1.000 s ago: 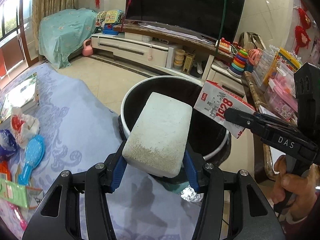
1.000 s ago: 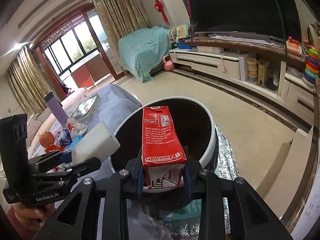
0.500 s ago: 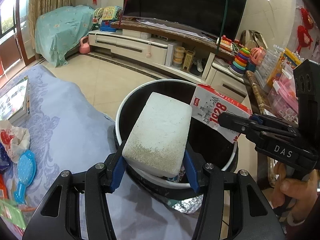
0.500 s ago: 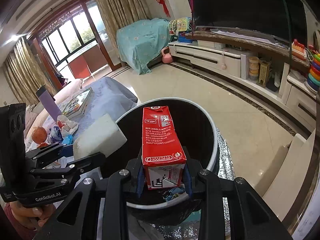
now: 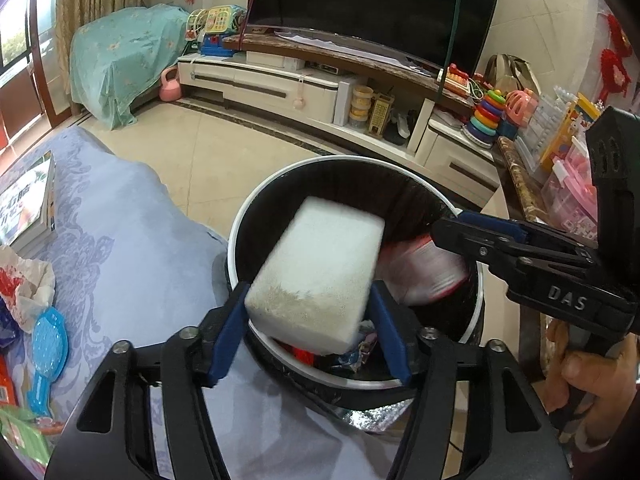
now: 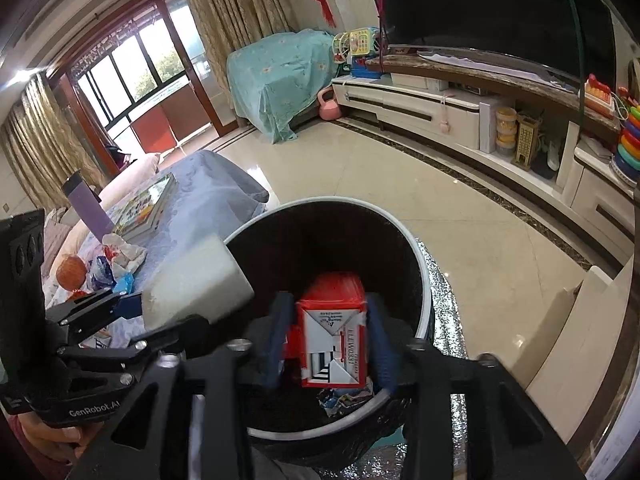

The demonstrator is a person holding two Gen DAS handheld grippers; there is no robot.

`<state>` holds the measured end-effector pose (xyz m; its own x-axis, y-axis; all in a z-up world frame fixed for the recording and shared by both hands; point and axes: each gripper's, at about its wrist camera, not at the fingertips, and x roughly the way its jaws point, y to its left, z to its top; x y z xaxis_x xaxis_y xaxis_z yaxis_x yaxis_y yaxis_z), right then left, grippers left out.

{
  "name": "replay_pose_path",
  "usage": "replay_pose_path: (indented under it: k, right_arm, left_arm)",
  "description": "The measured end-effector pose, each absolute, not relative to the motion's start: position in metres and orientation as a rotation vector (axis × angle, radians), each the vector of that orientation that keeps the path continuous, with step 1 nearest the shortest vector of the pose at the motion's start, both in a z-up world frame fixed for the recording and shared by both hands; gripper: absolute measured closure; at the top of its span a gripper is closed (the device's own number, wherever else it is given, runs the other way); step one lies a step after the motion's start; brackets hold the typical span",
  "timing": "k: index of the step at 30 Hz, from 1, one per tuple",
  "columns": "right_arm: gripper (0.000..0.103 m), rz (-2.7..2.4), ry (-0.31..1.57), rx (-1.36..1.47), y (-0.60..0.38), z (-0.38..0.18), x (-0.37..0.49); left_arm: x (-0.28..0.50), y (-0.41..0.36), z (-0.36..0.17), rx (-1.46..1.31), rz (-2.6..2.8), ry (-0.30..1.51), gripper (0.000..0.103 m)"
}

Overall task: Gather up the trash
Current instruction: 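Open both tools to drop the red carton and foam block into the bin, then move both open tools back toward the green carton and pink brush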

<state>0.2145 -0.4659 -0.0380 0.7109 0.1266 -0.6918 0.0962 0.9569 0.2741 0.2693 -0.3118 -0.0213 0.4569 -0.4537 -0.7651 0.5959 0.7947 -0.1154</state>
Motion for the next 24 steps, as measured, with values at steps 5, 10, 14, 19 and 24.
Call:
replay_pose_path:
  k: [5,10,14,19,24]
  right_arm:
    - [0.036,0.005,0.738,0.324,-0.47,-0.03,0.202]
    - [0.021,0.012,0.696,0.364,-0.464,-0.027,0.185]
    - [0.017,0.03,0.675,0.395,-0.453,-0.026,0.172]
    - [0.015,0.063,0.656,0.4,-0.431,-0.025,0.159]
    - [0.014,0.116,0.656,0.394,-0.402,-0.027,0.15]
  left_arm:
    - [0.263,-0.299,-0.021,0.157,-0.633,0.878,0.028]
    - [0.247,-0.276,-0.023,0.114,-0.623,0.885,0.028]
    - [0.229,-0.254,-0.022,0.097,-0.61,0.875,0.028]
    - [0.209,-0.218,-0.023,0.035,-0.586,0.879,0.027]
    - [0.194,-0.18,-0.027,-0.004,-0.534,0.876,0.027]
